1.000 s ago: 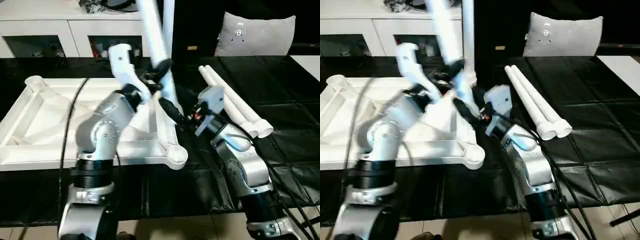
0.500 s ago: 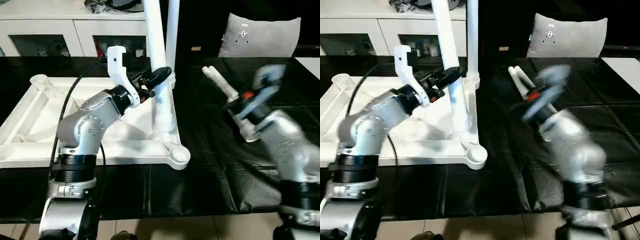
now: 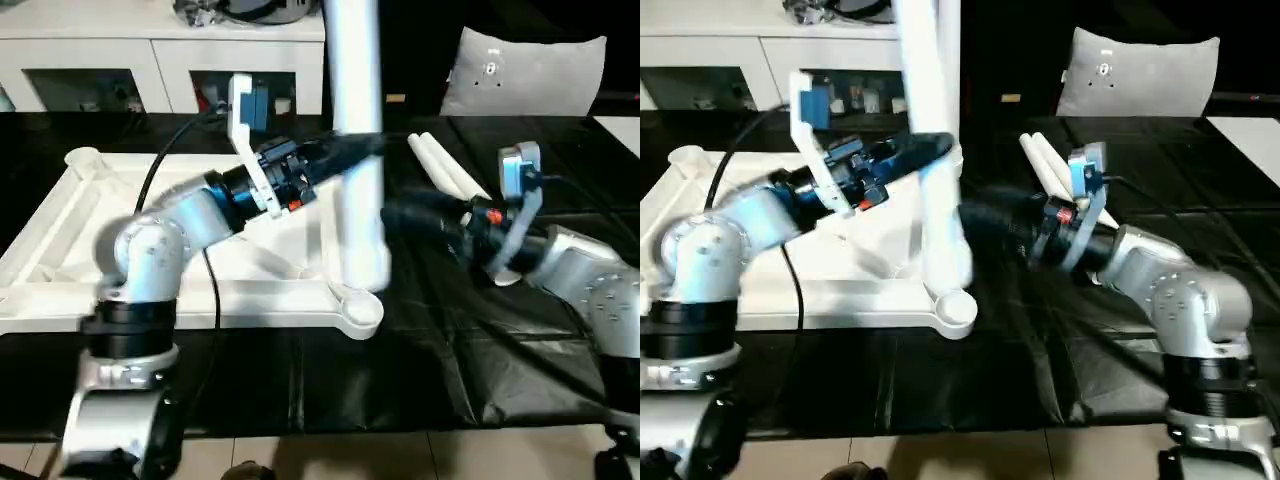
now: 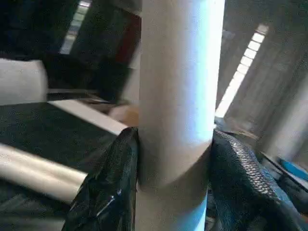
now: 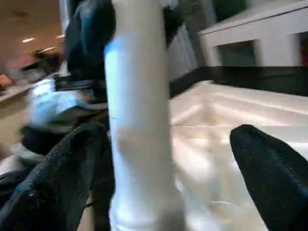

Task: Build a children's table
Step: Pick table leg

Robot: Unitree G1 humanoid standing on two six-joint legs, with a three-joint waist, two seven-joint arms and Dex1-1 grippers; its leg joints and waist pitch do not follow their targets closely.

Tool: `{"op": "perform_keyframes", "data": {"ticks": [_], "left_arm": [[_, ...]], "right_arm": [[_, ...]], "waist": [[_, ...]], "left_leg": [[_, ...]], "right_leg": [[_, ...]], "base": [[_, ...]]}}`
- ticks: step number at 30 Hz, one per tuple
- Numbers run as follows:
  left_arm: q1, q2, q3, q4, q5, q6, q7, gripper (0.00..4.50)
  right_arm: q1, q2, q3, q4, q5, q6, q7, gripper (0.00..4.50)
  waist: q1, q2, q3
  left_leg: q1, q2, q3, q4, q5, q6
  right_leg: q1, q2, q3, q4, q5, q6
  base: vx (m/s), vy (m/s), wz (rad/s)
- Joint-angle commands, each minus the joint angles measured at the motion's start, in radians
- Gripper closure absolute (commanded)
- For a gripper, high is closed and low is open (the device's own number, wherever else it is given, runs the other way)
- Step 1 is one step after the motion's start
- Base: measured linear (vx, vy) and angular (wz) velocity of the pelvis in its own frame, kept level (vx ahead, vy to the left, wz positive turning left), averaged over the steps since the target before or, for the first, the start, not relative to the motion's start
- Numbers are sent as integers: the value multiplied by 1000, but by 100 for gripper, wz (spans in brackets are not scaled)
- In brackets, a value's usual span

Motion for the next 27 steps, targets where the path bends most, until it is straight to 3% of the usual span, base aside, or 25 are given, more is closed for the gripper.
{"op": "perform_keyframes", "data": {"ticks": [1,5,15,27], "left_arm": [[-30,19,-20,-32,-32,21,-68,265],[-54,38,-55,-25,-33,22,-139,265],[-78,55,-90,-14,-40,24,-218,265],[-84,47,-119,-11,-18,6,-232,265]], "right_arm": [[-26,-22,21,-20,15,25,61,0],[-40,-54,72,-41,35,45,152,0],[-71,-77,115,-19,21,50,244,0],[-97,-89,161,2,-4,39,311,98]], "waist": [[5,-16,-76],[7,-18,-76],[15,-17,-79],[27,-18,-81]], "left_leg": [[31,48,-17,-58,-116,31],[31,49,-17,-59,-116,26],[30,49,-17,-56,-93,29],[30,50,-17,-54,-90,28]], "right_leg": [[41,-75,39,-76,-140,-228],[41,-76,40,-77,-150,-221],[42,-77,40,-71,-115,-227],[43,-77,39,-68,-102,-233]], "base": [[0,0,0],[0,0,0],[0,0,0],[0,0,0]]}}
